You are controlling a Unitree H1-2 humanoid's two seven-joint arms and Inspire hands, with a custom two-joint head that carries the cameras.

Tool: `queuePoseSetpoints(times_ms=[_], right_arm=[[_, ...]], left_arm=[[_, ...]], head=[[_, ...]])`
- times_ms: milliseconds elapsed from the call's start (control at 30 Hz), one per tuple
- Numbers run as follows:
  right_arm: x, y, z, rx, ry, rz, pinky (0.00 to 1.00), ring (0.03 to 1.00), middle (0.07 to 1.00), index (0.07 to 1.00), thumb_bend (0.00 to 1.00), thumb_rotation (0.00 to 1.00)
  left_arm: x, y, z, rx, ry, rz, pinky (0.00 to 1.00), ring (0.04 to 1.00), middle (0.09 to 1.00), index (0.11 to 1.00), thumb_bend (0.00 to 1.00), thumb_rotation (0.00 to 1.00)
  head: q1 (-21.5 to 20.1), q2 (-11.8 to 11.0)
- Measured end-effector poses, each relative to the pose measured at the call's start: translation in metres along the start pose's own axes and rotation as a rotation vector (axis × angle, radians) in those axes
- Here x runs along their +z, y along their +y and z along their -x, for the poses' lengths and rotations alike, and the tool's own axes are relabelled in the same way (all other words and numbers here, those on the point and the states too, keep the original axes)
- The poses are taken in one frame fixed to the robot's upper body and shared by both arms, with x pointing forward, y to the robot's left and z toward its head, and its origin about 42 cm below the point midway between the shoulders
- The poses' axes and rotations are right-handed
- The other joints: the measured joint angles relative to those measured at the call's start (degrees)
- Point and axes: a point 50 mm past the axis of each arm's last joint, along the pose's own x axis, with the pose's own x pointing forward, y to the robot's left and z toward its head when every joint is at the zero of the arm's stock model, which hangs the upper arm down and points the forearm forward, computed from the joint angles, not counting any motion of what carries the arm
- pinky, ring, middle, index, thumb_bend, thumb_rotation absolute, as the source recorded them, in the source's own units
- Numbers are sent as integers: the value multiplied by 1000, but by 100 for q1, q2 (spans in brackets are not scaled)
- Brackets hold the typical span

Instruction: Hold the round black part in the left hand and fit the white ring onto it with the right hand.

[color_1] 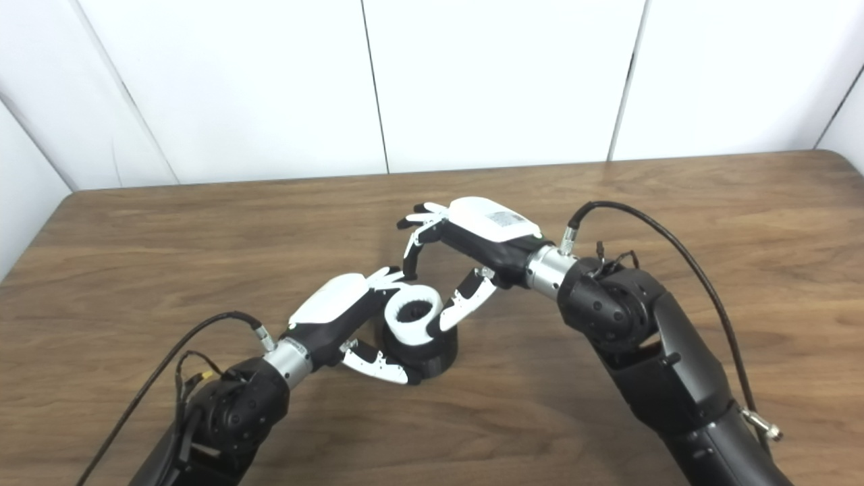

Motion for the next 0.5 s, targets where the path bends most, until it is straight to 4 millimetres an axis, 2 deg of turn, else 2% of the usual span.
queuePoseSetpoints(times_ms=[100, 200, 400, 500], right_arm=[[-1, -1, 2, 9, 14, -3, 877, 976, 922, 778, 994, 383], [-5, -3, 5, 14, 26, 3, 875, 972, 922, 803, 1000, 400], [-8, -4, 7, 9, 34, -6, 885, 976, 924, 813, 1000, 410], [-9, -1, 9, 11, 39, -20, 882, 972, 925, 815, 1000, 408]], left_arm=[[0, 0, 0, 2, 0, 0, 853, 995, 941, 820, 952, 333], [0, 0, 0, 1, 1, 1, 879, 995, 937, 849, 983, 343], [-1, 0, 0, -6, 11, 18, 870, 993, 937, 909, 1000, 349], [-1, 4, 0, -3, 15, 76, 875, 997, 953, 981, 1000, 353]], head=[[0, 0], [0, 0], [-9, -9], [-17, -9]])
